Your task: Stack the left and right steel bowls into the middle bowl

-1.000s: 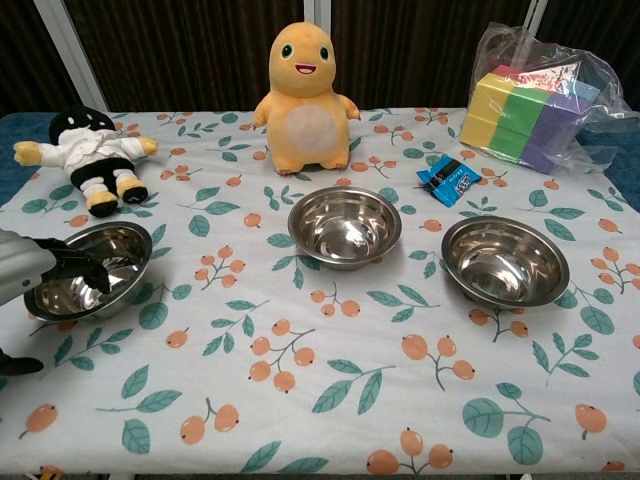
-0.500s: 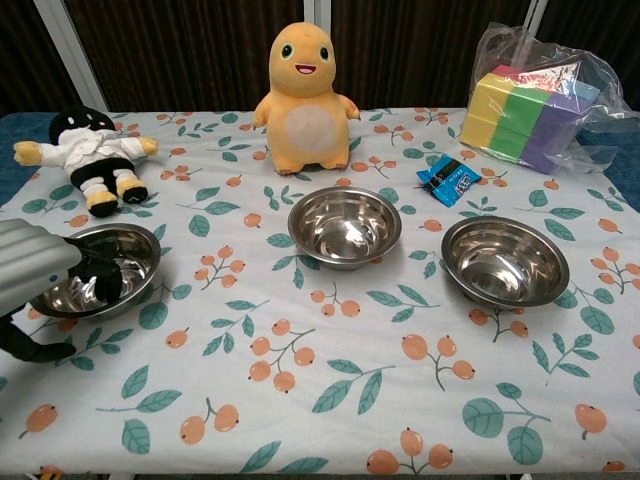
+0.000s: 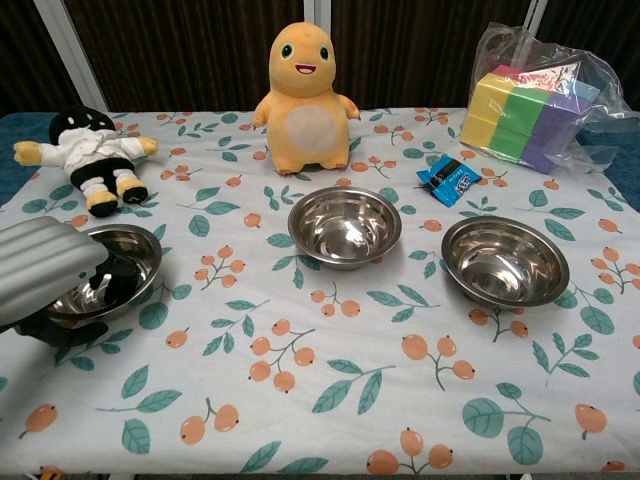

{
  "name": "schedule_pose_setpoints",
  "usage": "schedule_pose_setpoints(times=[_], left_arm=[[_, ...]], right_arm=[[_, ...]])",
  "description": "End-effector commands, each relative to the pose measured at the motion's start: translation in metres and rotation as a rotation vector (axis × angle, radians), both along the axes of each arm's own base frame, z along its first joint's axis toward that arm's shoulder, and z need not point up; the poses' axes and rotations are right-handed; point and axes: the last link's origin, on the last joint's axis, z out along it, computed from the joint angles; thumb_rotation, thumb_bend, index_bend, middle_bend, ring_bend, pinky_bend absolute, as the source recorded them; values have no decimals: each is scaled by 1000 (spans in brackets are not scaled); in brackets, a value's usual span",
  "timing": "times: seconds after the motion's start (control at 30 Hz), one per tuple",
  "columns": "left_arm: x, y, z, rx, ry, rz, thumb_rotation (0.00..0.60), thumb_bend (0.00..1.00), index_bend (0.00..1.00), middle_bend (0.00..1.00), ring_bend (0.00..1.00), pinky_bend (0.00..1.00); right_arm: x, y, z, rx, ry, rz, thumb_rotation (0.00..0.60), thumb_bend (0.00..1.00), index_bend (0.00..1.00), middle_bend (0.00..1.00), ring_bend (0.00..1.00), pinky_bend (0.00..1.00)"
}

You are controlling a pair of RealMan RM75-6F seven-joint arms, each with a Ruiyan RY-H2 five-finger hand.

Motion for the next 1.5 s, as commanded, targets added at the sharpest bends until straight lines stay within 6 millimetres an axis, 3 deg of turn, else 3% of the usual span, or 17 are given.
schedule_pose_setpoints(times=[0.03,0.6,0.97,1.07,1.23,1.5], left_arm=[[-1,1,-3,-2,6,2,600,325,619,655,563,654],[3,5,-8,20,25,-30,600,332,694,738,664,745],[11,7,1,63,-8,-69,600,339,710,757,685,757],[20,10,5,73,-19,-97,600,339,711,759,686,759],[50,21,2,62,-27,-184,600,340,711,759,686,759],[109,52,-23,33,-62,-264,600,341,711,759,686,759]], right_arm=[[0,0,0,2,-9,12,600,0,79,129,0,0],[-6,-1,-1,6,-12,-6,600,0,79,131,0,0],[-7,-1,-2,6,-13,-10,600,1,79,131,0,0],[-6,-2,0,-3,-19,-4,600,0,79,131,0,0],[1,-3,6,-37,-51,14,600,1,79,131,0,0],[11,-3,15,-86,-110,43,600,12,79,131,0,0]])
